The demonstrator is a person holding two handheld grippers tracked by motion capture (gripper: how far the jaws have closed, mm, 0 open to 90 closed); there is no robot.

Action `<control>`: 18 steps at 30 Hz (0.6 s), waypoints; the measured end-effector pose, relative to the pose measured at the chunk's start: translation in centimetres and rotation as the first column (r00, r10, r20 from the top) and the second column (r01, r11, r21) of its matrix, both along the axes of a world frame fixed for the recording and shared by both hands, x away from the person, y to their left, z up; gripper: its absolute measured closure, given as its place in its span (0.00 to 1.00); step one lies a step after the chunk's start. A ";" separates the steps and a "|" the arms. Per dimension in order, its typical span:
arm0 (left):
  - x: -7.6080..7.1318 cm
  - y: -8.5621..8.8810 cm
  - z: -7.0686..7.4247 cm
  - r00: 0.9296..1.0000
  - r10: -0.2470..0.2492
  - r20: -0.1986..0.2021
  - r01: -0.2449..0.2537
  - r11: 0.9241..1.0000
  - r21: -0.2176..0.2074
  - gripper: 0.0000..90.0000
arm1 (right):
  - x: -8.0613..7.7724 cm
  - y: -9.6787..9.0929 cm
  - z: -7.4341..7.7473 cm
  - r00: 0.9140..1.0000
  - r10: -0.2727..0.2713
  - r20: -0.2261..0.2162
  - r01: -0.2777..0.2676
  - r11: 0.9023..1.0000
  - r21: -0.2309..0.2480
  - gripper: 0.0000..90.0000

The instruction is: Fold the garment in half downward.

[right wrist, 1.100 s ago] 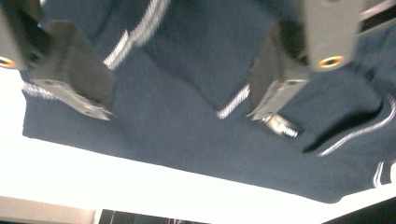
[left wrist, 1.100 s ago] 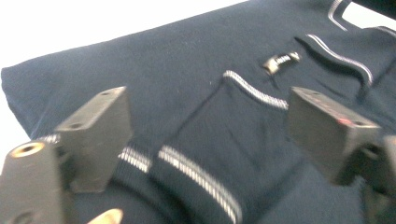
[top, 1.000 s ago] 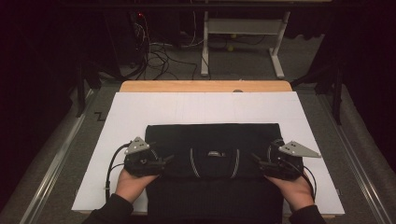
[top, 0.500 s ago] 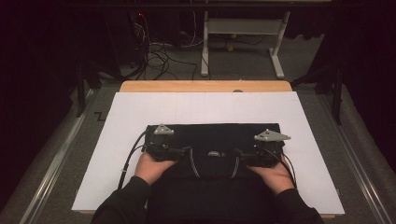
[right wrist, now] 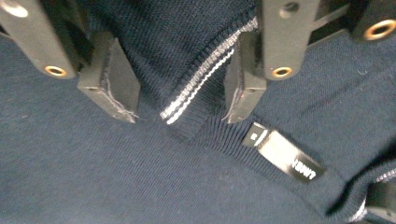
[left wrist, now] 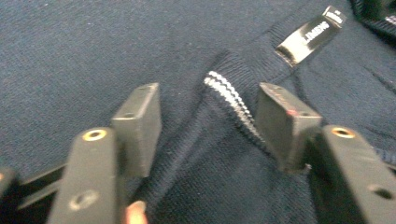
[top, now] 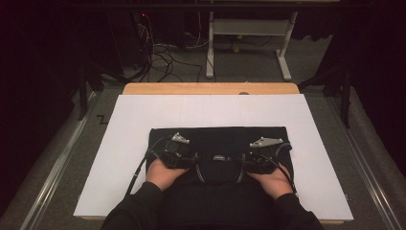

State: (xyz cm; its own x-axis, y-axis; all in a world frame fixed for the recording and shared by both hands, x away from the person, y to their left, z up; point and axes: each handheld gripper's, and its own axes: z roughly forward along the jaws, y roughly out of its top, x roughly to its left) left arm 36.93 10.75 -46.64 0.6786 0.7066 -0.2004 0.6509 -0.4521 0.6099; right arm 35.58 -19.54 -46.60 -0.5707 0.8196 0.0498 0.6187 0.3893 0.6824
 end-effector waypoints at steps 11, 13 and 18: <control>-2.4 0.7 0.5 0.998 0.009 0.064 -0.001 0.992 -0.129 0.82 | -2.4 -0.9 0.6 0.988 0.016 0.156 -0.025 0.998 0.058 0.91; -3.4 1.0 0.4 0.995 0.016 0.094 -0.002 0.990 -0.143 0.84 | -3.2 -1.2 0.7 0.982 0.019 0.187 -0.035 0.996 0.082 0.91; -5.2 1.5 0.3 0.993 0.001 0.120 0.019 0.987 -0.162 0.84 | -5.0 -1.8 1.1 0.969 0.016 0.246 -0.040 0.995 0.094 0.91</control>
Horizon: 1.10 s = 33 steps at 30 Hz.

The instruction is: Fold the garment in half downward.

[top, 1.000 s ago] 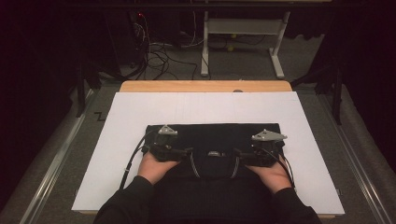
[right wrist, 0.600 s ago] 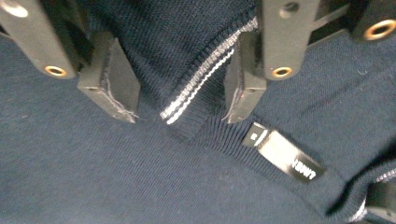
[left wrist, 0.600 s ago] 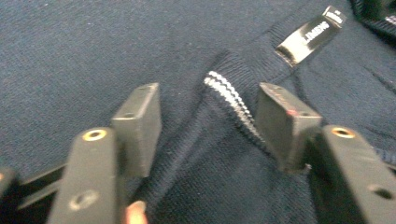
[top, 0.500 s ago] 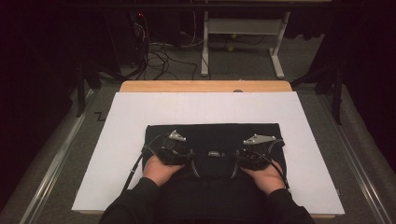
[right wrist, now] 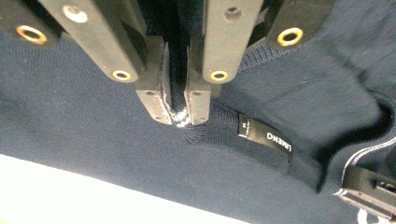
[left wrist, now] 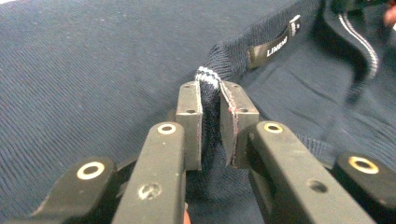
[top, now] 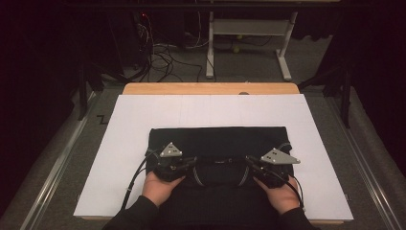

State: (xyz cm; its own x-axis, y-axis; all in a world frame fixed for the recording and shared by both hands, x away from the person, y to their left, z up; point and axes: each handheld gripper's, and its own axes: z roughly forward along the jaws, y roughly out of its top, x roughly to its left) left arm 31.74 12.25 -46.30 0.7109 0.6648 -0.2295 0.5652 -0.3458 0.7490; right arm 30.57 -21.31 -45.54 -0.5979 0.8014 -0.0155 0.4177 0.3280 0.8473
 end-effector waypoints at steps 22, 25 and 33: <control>-7.8 0.8 1.8 0.988 -0.116 0.098 0.122 0.991 -0.058 0.84 | -7.9 -1.8 1.3 0.991 0.107 0.076 -0.112 0.992 0.059 0.91; -8.6 1.0 1.7 0.988 -0.123 0.091 0.129 0.990 -0.064 0.84 | -8.8 -1.9 1.4 0.990 0.118 0.083 -0.123 0.991 0.057 0.91; -10.4 1.2 1.7 0.986 -0.142 0.087 0.148 0.987 -0.062 0.84 | -10.6 -2.3 1.4 0.987 0.138 0.085 -0.143 0.988 0.050 0.91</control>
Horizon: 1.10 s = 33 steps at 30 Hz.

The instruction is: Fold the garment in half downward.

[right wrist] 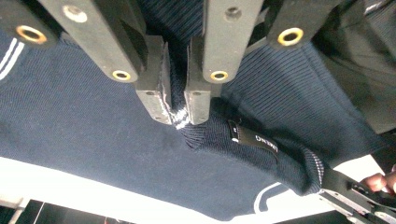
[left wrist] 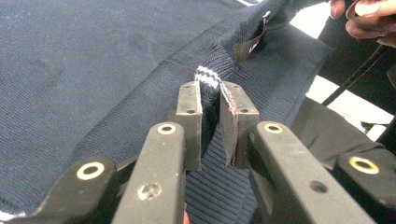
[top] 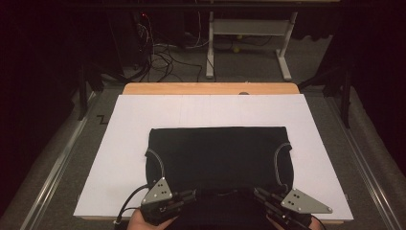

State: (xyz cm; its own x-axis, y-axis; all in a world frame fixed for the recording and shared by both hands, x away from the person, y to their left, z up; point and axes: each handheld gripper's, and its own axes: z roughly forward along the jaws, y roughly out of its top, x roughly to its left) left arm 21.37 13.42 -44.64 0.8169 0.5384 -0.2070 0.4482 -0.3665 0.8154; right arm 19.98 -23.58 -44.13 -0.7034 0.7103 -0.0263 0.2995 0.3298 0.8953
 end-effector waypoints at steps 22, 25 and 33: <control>0.0 2.1 -1.0 0.996 0.083 -0.017 -0.083 0.996 -0.026 0.50 | -0.6 -0.9 -0.8 0.999 -0.027 -0.042 0.027 0.999 0.018 0.59; 0.4 2.5 -1.1 0.993 0.114 -0.008 -0.114 0.993 -0.014 0.42 | 0.0 -1.1 -1.1 0.997 -0.055 -0.052 0.056 0.998 0.027 0.54; 1.7 3.8 -1.4 0.988 0.156 -0.002 -0.156 0.988 -0.017 0.35 | 1.1 -1.7 -1.4 0.993 -0.112 -0.047 0.114 0.993 0.032 0.42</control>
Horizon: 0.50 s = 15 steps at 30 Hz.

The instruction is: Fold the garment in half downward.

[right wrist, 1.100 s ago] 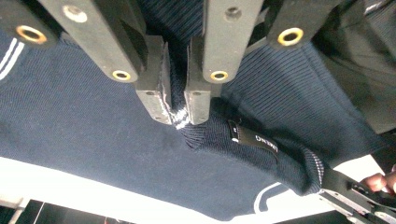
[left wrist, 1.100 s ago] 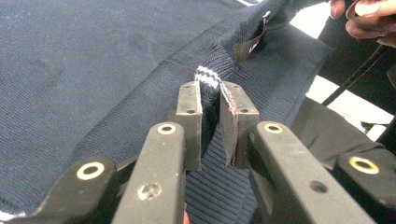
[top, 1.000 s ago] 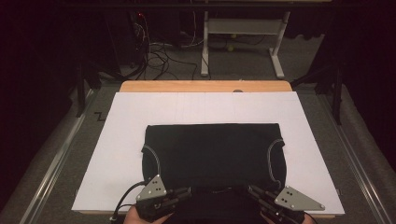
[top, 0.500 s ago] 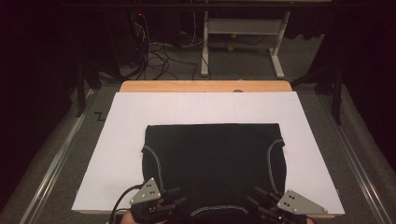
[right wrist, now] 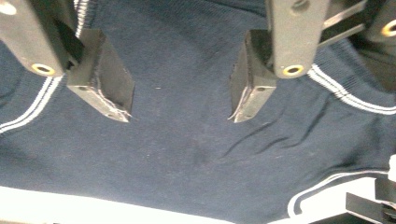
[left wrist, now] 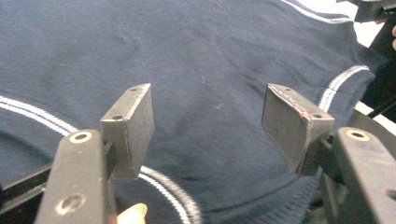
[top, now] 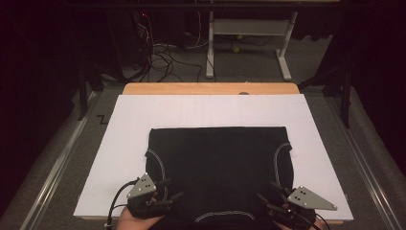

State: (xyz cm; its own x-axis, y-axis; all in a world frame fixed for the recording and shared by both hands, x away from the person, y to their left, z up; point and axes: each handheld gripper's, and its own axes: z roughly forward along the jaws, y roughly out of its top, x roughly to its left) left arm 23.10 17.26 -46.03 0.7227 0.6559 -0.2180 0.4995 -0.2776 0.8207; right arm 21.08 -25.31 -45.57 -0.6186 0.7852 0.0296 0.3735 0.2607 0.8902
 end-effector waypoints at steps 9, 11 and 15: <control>1.6 1.7 -0.2 0.998 0.045 0.043 -0.047 0.997 0.054 0.27 | 2.3 0.0 -0.3 0.998 -0.059 0.004 0.059 0.998 -0.001 0.30; 2.1 2.4 -0.2 0.997 0.061 0.043 -0.063 0.997 0.042 0.22 | 2.6 0.0 -0.3 0.998 -0.064 0.007 0.064 0.998 -0.005 0.27; 3.0 4.1 -0.2 0.993 0.109 0.042 -0.110 0.994 0.024 0.15 | 3.0 -0.2 -0.4 0.997 -0.071 0.008 0.071 0.997 -0.007 0.20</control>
State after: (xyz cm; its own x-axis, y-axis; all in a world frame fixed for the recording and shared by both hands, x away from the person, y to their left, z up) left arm 26.09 21.31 -46.26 0.6545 0.7364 -0.1712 0.4941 -0.2452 0.8341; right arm 24.09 -25.52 -45.97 -0.5617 0.8271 0.0198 0.3846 0.2399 0.8913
